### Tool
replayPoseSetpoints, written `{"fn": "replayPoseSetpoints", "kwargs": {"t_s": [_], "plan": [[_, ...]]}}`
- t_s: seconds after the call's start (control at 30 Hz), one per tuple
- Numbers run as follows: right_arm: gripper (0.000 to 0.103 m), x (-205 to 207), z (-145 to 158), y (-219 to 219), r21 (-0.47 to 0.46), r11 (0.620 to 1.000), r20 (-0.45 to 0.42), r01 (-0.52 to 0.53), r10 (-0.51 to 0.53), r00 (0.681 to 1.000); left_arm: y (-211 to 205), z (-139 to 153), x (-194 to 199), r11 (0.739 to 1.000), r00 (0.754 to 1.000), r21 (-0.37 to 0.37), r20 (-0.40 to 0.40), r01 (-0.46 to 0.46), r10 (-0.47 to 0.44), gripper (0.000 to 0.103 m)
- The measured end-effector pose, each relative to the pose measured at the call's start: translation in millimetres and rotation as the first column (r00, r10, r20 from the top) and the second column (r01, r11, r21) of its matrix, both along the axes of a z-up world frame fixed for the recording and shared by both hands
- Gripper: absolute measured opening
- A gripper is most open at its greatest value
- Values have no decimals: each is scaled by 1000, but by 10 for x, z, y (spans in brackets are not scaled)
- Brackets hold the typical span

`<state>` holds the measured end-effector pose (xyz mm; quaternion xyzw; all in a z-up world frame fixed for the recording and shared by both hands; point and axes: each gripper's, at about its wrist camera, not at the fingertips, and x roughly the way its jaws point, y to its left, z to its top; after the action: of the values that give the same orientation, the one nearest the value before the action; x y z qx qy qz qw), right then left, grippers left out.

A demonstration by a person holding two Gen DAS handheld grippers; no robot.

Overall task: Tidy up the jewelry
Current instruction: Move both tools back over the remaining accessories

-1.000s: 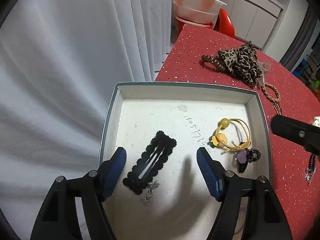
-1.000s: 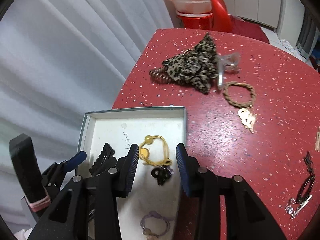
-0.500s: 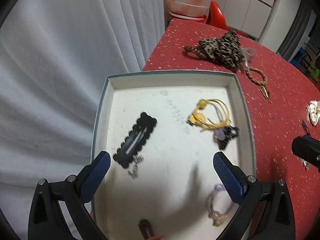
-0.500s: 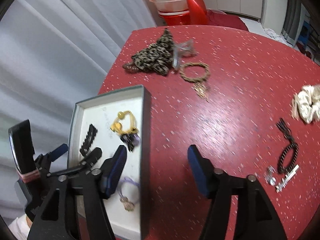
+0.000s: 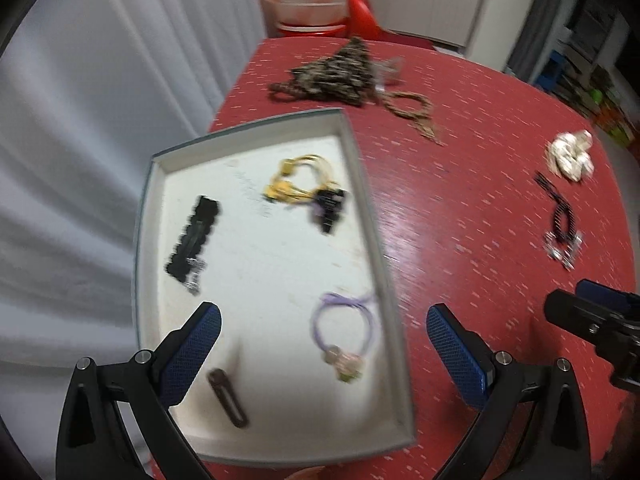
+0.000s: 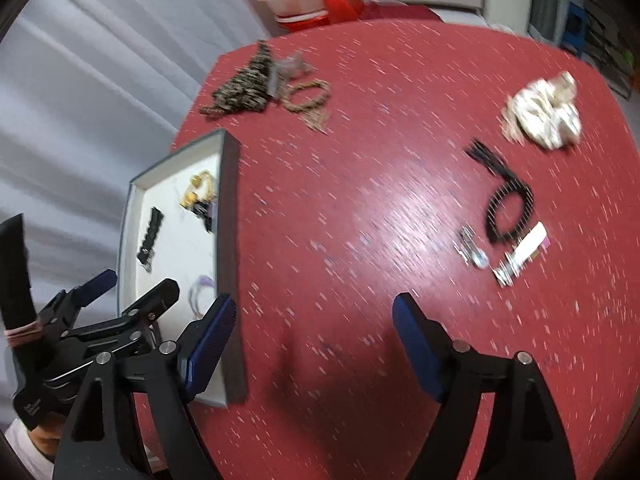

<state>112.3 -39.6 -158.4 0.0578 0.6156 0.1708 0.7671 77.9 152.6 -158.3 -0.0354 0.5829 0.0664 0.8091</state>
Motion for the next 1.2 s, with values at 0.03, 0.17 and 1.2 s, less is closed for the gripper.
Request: {"fn": "replayPoseSetpoints", "kwargs": {"t_s": [0.03,0.17,1.2], "plan": [[84,-32,-11,-81,-4,1000,-6,21,-21,1000,-42,7,-1,1000,1000,-4,-1,9,-9,103],[84,-132,-26,-347,-14,996,-26,93,-93,995,-250,81,-23,998,998,-30,5,58,-58,103],[103,204,-135,-1513,-105,950,-11,295,-297,955,-1245,-108,364,990,998,-126,-16,66,-68,103]]}}
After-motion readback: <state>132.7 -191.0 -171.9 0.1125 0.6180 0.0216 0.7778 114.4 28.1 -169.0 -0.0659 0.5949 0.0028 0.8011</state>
